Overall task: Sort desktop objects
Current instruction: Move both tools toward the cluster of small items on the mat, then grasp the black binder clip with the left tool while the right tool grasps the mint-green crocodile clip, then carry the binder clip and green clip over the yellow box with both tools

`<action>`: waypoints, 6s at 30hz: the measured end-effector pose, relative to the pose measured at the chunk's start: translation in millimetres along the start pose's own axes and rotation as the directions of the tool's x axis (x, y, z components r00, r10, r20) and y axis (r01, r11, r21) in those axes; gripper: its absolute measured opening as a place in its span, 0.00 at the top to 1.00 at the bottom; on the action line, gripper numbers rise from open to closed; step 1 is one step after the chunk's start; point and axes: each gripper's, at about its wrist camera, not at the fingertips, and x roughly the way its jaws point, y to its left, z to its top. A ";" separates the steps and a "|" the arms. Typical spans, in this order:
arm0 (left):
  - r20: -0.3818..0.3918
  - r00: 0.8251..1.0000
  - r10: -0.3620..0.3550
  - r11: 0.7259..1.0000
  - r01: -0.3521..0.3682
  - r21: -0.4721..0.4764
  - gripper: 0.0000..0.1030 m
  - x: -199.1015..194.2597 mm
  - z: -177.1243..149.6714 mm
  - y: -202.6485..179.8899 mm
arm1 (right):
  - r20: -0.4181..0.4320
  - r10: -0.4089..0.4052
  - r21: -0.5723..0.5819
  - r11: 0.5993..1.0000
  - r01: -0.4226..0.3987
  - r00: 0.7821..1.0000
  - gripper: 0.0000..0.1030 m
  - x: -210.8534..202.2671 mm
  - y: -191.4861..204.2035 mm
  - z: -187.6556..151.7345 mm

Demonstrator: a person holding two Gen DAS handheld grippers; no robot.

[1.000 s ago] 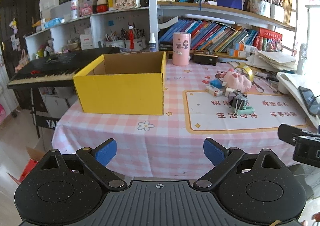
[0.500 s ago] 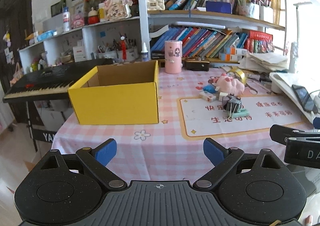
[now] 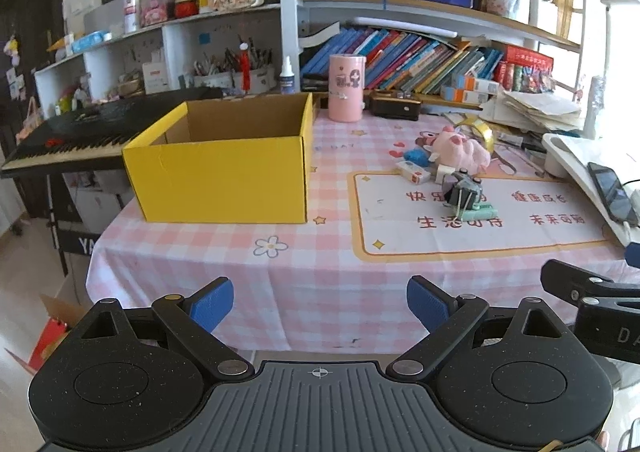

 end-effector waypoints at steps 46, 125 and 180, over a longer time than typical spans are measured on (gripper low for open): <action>-0.103 0.990 -0.097 0.992 0.104 0.069 0.32 143.7 72.2 -154.7 | -0.135 0.064 0.039 0.997 -0.059 0.989 0.25 155.2 -142.2 56.7; 0.022 0.997 -0.074 0.983 0.076 -0.166 0.61 52.8 57.9 -37.6 | -0.222 0.303 -0.063 0.944 -0.323 0.927 0.36 132.9 -62.8 65.5; 0.028 0.998 -0.059 0.975 0.064 -0.214 0.61 -40.9 -24.8 162.6 | -0.257 0.324 -0.144 0.919 -0.368 0.910 0.35 20.5 172.5 11.1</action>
